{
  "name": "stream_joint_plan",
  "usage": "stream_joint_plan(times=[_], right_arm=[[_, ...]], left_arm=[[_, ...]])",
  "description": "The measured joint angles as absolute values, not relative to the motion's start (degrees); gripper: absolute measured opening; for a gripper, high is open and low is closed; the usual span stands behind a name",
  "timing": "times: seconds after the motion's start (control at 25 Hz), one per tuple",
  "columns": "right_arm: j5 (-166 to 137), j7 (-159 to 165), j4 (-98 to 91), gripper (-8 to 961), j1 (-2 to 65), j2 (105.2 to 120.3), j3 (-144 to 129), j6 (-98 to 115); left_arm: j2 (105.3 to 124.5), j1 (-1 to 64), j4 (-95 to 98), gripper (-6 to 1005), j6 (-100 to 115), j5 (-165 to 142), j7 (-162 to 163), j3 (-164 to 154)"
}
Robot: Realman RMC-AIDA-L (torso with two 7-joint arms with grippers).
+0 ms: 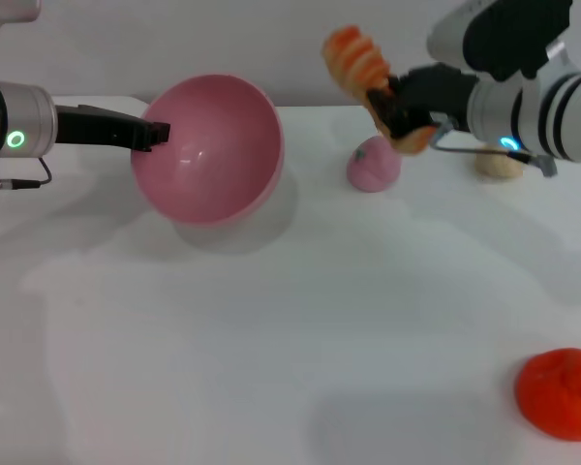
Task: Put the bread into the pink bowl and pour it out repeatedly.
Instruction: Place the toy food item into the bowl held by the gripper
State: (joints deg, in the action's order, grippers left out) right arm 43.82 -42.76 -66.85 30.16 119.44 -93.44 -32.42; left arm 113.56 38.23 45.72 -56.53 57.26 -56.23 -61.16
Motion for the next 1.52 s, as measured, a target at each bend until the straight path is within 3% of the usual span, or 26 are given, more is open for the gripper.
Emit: stream_joint_plan(times=[0.72,1.52], right_arm=[[42.5,-42.9,-79.4,154,30.8,119.45,-103.3,-17.2],[47.9,-42.6,-75.1,146,33.1,119.42,-114.2,-12.7]], left_arm=[[114.22,37.8,45.5,49,-56.2,57.0,-56.3,-61.2],[114.63,38.2,45.5,49,-55.6,57.0,-56.3,-61.2]])
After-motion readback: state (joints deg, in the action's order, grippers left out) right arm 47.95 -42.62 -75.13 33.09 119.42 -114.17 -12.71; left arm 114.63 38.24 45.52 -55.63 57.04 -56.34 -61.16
